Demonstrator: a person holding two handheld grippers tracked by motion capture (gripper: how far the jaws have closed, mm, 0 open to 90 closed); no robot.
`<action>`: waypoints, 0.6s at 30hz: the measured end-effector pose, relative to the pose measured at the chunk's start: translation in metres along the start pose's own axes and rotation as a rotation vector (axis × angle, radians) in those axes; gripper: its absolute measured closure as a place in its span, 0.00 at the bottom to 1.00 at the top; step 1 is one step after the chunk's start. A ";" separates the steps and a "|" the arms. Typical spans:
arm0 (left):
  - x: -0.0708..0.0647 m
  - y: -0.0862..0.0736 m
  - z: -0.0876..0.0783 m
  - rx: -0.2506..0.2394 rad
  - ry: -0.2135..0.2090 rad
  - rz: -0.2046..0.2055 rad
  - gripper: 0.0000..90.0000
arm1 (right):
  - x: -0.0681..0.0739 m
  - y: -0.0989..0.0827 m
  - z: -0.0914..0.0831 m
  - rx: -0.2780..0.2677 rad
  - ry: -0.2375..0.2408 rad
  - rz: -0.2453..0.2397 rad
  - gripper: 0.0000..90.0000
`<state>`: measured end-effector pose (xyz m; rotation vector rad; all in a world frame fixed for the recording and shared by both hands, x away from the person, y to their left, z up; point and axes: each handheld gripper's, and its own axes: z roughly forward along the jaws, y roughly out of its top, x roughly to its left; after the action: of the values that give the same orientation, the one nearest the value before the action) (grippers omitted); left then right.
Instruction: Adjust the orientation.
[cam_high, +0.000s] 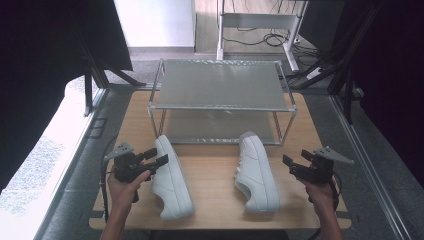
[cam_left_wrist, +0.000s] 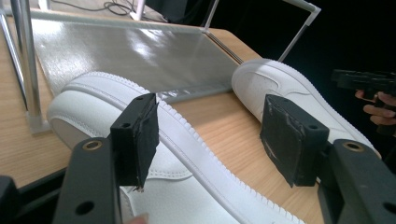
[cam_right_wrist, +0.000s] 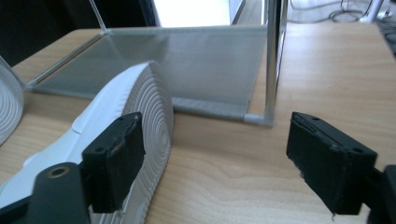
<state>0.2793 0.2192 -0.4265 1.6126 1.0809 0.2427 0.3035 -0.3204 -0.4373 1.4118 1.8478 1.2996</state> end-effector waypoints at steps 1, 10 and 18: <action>0.000 0.000 0.000 -0.005 0.001 0.004 0.41 | -0.001 0.001 -0.001 -0.004 0.003 -0.001 0.24; 0.002 -0.003 0.003 0.001 0.005 0.002 0.41 | -0.001 0.004 -0.010 -0.043 0.034 -0.008 0.37; 0.002 -0.003 0.003 0.008 0.024 0.011 0.48 | -0.002 0.002 -0.008 -0.051 0.025 -0.018 0.39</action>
<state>0.2811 0.2189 -0.4310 1.6272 1.0922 0.2658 0.2988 -0.3252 -0.4321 1.3553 1.8260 1.3516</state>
